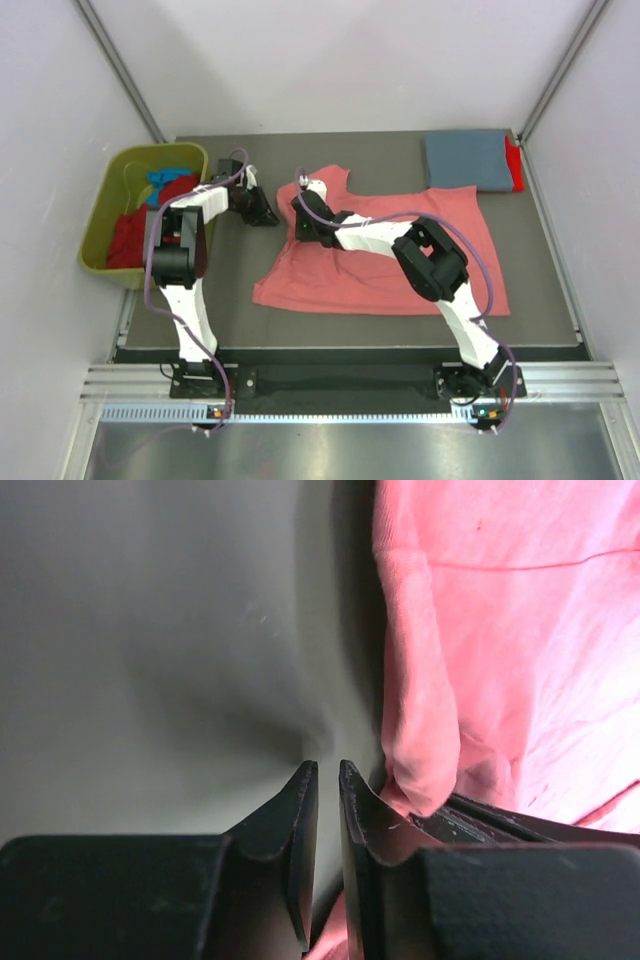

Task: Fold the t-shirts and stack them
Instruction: Fold the tshirt

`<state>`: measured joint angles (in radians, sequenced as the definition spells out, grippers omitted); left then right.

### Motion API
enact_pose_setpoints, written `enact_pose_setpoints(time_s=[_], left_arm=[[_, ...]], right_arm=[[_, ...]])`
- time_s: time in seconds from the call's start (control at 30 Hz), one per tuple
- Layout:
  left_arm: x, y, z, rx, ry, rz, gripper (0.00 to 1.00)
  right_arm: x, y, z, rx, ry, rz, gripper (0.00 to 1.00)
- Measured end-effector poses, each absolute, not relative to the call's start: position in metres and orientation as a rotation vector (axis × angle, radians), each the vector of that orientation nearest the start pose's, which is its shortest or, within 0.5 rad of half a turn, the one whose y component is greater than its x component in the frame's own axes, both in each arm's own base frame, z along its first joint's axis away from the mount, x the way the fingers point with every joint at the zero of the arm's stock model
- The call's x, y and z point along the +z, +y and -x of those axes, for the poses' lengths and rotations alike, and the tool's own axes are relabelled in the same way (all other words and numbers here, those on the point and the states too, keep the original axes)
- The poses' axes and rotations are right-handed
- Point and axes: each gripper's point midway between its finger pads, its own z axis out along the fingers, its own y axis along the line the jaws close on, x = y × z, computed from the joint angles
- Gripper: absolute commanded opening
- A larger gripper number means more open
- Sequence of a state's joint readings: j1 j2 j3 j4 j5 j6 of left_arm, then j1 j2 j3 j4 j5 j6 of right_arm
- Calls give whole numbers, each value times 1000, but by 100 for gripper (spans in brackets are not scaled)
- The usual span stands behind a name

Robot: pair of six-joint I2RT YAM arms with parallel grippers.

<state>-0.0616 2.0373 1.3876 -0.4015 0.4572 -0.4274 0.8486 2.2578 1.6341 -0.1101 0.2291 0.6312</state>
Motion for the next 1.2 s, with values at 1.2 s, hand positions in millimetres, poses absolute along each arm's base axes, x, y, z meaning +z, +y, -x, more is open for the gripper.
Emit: enact_pose_setpoints(time_s=[1.2], left_arm=[[57,-160,-467,-1122,2399,146,30]], right_arm=[[31,418,-407,565,2356,100,0]])
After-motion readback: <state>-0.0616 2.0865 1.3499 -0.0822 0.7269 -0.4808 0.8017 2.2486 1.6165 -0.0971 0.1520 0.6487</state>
